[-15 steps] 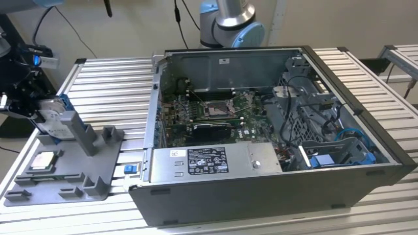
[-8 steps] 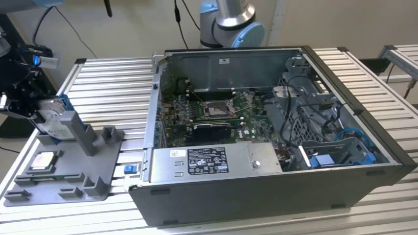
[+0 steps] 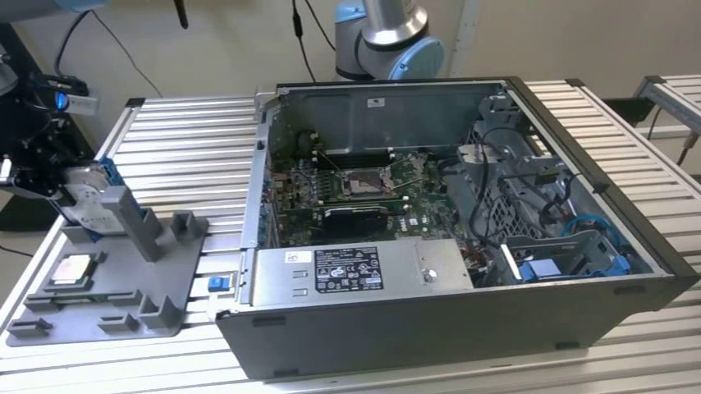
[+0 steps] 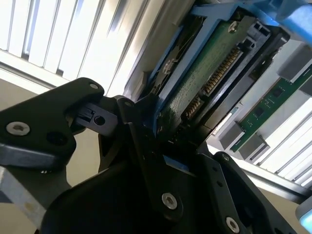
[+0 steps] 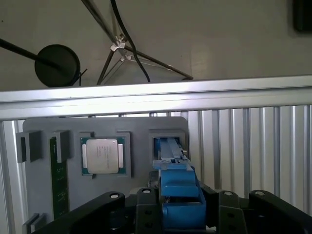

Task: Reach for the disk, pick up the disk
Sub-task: 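Pick up the disk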

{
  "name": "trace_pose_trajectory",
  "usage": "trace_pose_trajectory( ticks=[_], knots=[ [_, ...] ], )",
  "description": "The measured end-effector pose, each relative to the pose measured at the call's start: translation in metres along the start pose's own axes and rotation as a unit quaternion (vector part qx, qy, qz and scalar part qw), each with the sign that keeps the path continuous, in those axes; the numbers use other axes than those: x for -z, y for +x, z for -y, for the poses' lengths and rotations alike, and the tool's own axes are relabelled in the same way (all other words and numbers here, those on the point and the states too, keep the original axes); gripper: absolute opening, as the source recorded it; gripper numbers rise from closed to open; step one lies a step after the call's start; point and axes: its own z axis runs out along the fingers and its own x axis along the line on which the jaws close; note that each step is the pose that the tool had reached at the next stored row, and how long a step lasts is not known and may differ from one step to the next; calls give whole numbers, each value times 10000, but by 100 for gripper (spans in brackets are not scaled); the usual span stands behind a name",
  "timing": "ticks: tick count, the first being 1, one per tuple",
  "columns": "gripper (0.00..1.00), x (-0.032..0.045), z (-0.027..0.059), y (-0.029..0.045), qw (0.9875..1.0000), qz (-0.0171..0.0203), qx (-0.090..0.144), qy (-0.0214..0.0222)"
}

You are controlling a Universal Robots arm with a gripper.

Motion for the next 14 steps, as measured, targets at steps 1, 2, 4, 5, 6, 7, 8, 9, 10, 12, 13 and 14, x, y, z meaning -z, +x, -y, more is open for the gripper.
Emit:
trace_pose_trajectory(
  ticks=[1,2,4,5,6,7,8,9,10,12,13,14],
  knots=[
    [0,0,0,0,10000,1,0,0],
    [0,1,0,0,10000,1,0,0],
    [0,6,0,0,10000,1,0,0],
    [0,10,0,0,10000,0,0,-1],
    [0,17,0,0,10000,0,0,-2],
    [0,24,0,0,10000,0,0,-1],
    [0,31,0,0,10000,1,0,-1],
    [0,41,0,-1,10000,1,0,-1],
    [0,51,0,-1,10000,1,0,-1],
    [0,73,0,-1,10000,1,0,0],
    [0,84,0,-1,10000,1,0,0],
    [0,97,0,-2,10000,1,0,0]
  ],
)
